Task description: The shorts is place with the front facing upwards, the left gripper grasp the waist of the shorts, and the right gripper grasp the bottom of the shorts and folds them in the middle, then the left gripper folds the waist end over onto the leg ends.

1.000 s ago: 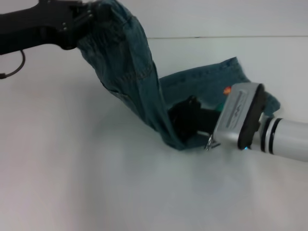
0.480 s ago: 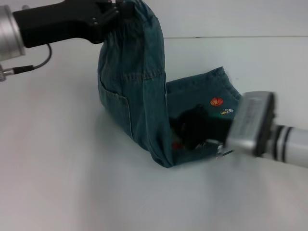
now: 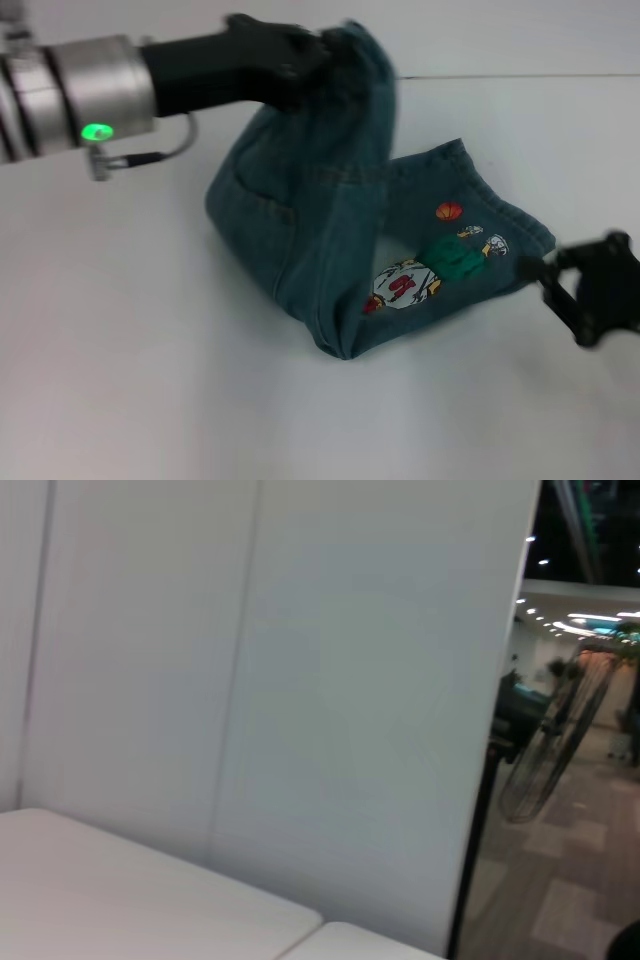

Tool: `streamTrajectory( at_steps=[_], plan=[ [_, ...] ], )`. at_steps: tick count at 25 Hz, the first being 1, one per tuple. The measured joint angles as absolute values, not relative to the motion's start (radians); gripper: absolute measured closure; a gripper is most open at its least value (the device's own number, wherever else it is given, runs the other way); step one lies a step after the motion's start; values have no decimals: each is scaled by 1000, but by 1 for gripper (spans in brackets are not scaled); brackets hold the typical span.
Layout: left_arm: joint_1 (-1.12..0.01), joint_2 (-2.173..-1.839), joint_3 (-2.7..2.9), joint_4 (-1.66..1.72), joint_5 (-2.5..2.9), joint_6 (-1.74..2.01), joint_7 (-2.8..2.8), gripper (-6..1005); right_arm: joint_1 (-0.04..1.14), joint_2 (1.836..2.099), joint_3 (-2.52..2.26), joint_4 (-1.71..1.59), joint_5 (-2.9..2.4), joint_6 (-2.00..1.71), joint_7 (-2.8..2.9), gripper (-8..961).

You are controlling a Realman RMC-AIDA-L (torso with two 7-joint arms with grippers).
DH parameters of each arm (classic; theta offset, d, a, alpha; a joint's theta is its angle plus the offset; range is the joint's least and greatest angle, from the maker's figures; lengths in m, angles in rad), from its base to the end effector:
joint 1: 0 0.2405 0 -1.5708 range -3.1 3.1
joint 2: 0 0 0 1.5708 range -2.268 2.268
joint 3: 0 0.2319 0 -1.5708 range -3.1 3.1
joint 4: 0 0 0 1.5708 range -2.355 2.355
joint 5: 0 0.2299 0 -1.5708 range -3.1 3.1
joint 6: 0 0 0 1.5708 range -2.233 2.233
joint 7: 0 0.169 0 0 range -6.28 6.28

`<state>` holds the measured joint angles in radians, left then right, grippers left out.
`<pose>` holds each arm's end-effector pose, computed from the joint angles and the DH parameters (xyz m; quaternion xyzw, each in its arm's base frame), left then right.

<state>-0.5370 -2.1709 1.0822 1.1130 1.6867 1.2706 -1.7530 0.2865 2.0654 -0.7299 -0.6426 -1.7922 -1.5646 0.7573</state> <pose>-0.1025 0.3981 0.0074 -0.9167 -0.1682 -0.3161 0.1772 0.3023 0.2927 0.0066 -0.9351 0.0267 0.2282 0.2698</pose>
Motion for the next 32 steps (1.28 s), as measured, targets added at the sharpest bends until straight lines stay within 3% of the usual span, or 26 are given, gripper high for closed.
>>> streamTrajectory(
  at_steps=[5, 11, 18, 23, 32],
  plan=[
    [-558, -2175, 1280, 1016, 1535, 1154, -1671, 911, 245, 2046, -725, -682, -1813, -1686, 769, 954],
    [-563, -2175, 1389, 905, 1338, 1106, -1519, 860, 270, 2054, -728, -684, -1868, -1690, 775, 954],
    [-515, -2169, 1345, 883, 1292, 1129, -1473, 730, 288, 2054, -732, -688, -1870, -1693, 795, 954],
    [-421, -2169, 1194, 849, 1353, 1290, -1349, 629, 295, 2050, -733, -689, -1880, -1697, 826, 954],
    [-323, -2160, 857, 660, 1593, 1676, -1059, 240, 290, 2049, -726, -744, -1967, -1735, 900, 947]
  ],
)
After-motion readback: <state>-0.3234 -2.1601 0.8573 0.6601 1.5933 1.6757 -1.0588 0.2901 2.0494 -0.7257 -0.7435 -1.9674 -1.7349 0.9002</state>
